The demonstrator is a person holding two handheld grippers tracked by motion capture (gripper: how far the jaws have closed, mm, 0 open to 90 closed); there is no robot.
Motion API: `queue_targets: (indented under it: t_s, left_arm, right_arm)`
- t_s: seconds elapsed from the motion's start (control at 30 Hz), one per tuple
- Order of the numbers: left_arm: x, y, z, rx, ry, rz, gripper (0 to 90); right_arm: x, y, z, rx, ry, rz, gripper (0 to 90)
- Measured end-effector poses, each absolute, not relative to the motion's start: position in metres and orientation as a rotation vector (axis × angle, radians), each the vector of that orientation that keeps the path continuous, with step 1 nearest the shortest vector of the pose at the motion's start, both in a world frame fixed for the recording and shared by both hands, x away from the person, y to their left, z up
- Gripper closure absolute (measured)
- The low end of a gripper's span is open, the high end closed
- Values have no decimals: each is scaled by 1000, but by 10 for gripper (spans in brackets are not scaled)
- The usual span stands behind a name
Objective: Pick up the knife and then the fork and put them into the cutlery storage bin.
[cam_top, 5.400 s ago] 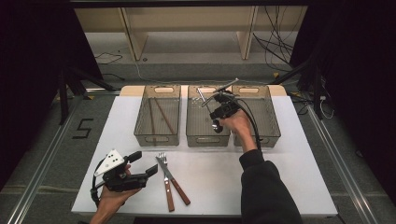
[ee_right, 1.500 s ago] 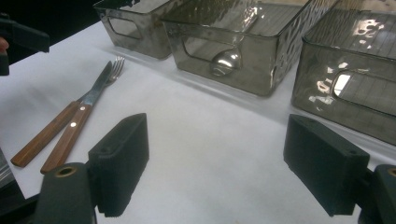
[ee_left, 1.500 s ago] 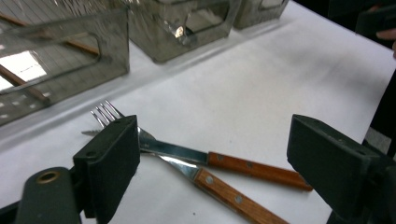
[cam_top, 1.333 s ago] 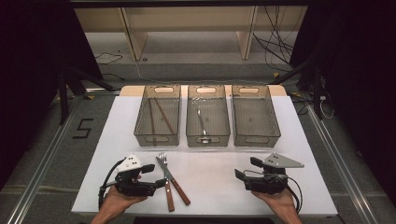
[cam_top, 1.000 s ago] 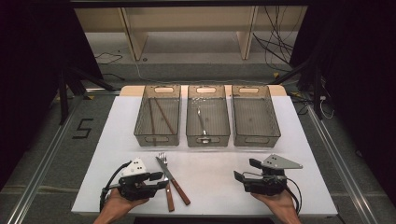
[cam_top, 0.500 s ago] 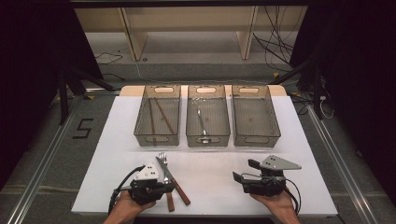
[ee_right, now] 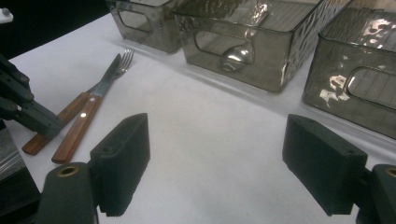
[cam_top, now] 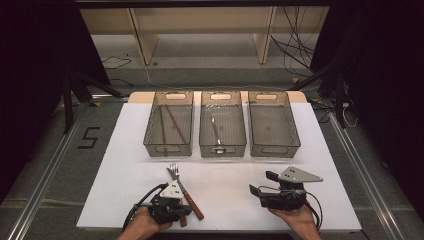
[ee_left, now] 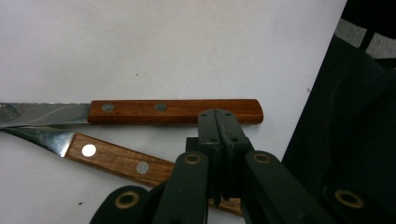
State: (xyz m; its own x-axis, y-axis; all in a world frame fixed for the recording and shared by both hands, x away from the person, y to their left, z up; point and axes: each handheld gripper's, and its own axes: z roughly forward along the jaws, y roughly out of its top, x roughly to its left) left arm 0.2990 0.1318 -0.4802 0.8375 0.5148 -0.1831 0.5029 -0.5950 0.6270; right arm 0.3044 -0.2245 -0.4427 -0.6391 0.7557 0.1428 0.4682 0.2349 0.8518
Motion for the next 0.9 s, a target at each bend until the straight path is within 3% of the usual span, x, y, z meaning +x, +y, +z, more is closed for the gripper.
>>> queue_targets:
  t_s: [0.9]
  left_arm:
    - [313,170,-475,2454,891,27,887]
  right_arm:
    - [305,-225,-443,1138,2218,1363,241]
